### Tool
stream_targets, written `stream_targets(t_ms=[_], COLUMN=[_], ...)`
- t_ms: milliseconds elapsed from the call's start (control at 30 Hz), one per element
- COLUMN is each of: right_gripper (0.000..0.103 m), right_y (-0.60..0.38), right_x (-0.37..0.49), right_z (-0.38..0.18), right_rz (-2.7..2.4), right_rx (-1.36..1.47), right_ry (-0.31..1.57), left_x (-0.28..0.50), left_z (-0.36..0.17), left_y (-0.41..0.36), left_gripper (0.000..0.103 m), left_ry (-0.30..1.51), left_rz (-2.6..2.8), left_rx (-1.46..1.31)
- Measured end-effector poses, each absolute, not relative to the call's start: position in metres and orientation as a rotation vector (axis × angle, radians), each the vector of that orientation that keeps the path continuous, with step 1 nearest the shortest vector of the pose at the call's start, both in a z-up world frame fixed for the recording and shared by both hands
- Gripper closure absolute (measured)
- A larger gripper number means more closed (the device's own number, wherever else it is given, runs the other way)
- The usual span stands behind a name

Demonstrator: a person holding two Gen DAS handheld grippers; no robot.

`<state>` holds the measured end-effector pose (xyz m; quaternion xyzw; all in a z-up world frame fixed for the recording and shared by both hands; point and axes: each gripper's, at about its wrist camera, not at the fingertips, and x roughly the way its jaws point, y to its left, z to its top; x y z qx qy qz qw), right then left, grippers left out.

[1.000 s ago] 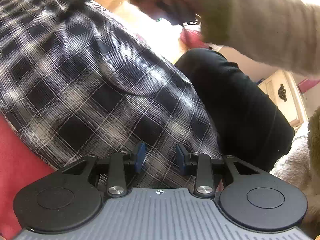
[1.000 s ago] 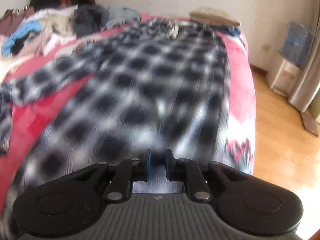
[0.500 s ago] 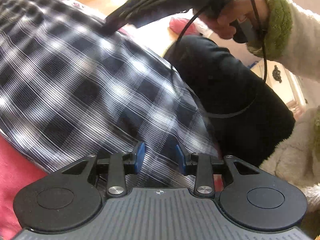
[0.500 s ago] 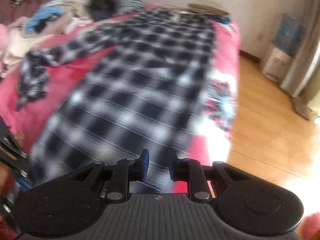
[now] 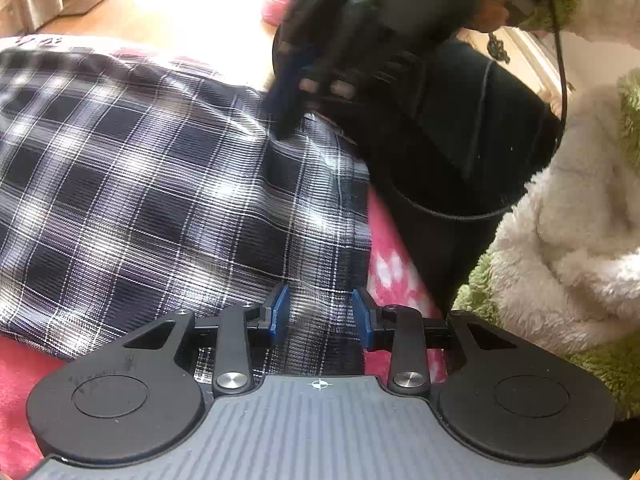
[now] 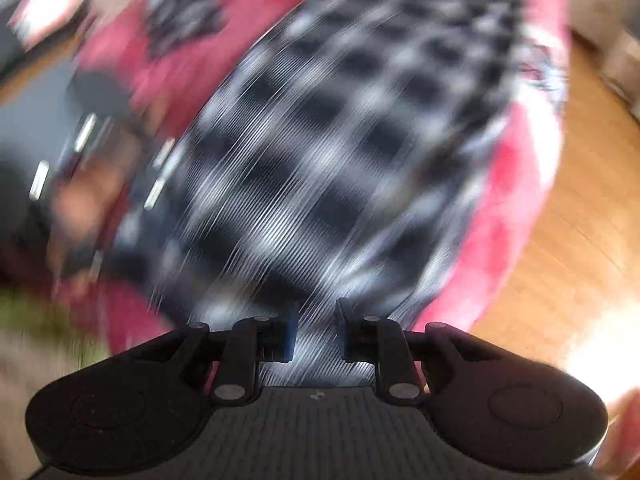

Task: Fold clothes

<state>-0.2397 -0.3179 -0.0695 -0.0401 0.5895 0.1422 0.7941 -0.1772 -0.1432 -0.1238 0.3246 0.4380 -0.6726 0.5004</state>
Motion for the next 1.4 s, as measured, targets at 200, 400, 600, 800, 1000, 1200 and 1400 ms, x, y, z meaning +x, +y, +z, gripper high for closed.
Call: stream_targets(t_ms=[200, 400, 600, 800, 1000, 1200, 1400], right_gripper=[0.081, 0.081, 0.081, 0.078, 0.071, 0.071, 0.071], right_y=[-0.315, -0.318, -0.312, -0.309, -0.287, -0.28, -0.262], right_x=[-0.26, -0.264, -0.246, -0.205, -0.125, -0.046, 0.032], right_z=[-0.1, -0.055, -0.021, 0.0, 0.007, 0.001, -0.022], right_rz=[0.289, 0.234, 0.13, 0.096, 0.138, 0.236, 0.271], right_rx=[-0.008, 0.003, -0.114, -0.292, -0.236, -0.031, 0.068], right_ry=[1.457, 1.336, 0.968, 0.651, 0.536, 0.555, 0.614], left_x=[-0.184, -0.201, -0.168, -0.1, -0.054, -0.01, 0.033], left_z=[-0.123, -0.121, -0.11, -0.085, -0.057, -0.036, -0.035], left_y=[-0.139, -0.14, -0.129, -0.082, -0.014, 0.033, 0.064], left_gripper=[0.069, 0.069, 0.069, 0.069, 0.068, 0.057, 0.047], left_ry=[1.022, 0.977, 0.971, 0.958, 0.808, 0.726, 0.743], left_rz=[-1.632, -1.682, -1.48, -1.17, -0.777, -0.535, -0.392], left_rx=[0.85, 0.927, 0.794, 0.492, 0.234, 0.047, -0.058])
